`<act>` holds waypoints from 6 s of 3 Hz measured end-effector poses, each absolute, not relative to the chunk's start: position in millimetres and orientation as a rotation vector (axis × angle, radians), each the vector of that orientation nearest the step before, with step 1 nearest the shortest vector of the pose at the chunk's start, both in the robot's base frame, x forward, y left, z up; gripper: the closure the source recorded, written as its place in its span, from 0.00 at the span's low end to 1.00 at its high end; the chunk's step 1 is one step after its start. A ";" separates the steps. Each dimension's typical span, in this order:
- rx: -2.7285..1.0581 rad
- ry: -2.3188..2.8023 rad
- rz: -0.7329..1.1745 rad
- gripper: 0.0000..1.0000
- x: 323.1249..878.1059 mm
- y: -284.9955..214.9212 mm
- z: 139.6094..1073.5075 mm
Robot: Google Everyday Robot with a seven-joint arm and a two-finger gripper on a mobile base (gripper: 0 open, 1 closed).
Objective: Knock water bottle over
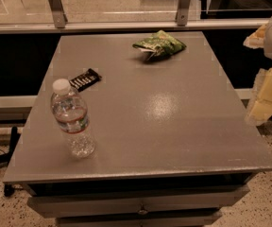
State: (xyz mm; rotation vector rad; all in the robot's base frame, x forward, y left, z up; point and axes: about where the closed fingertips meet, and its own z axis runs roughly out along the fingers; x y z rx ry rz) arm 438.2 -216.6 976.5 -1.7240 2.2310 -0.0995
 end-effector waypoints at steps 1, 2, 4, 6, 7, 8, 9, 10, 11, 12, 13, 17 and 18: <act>-1.724 2.231 -0.100 0.00 438.2 -216.6 976.6; -1.663 2.213 -0.001 0.00 437.1 -205.2 966.2; -1.445 2.042 0.387 0.00 431.8 -130.8 902.2; -1.358 1.681 0.701 0.00 428.6 -8.7 877.3; -1.268 1.514 0.871 0.00 425.9 50.1 896.4; -1.173 1.395 1.034 0.00 417.7 101.4 915.8; -1.147 1.340 1.120 0.16 407.7 133.6 919.6; -1.138 1.331 1.166 0.41 399.0 150.1 915.9; -1.135 1.344 1.164 0.63 398.2 147.9 913.5; -1.172 1.368 1.098 0.88 412.0 125.4 916.6; -1.292 1.398 0.955 1.00 440.0 82.7 937.5; -2.114 1.665 0.354 1.00 447.7 1.0 907.2; -2.273 1.751 0.141 1.00 442.8 -13.8 874.2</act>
Offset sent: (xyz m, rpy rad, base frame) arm -0.0029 0.0413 -0.0397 0.3517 0.0242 -0.0512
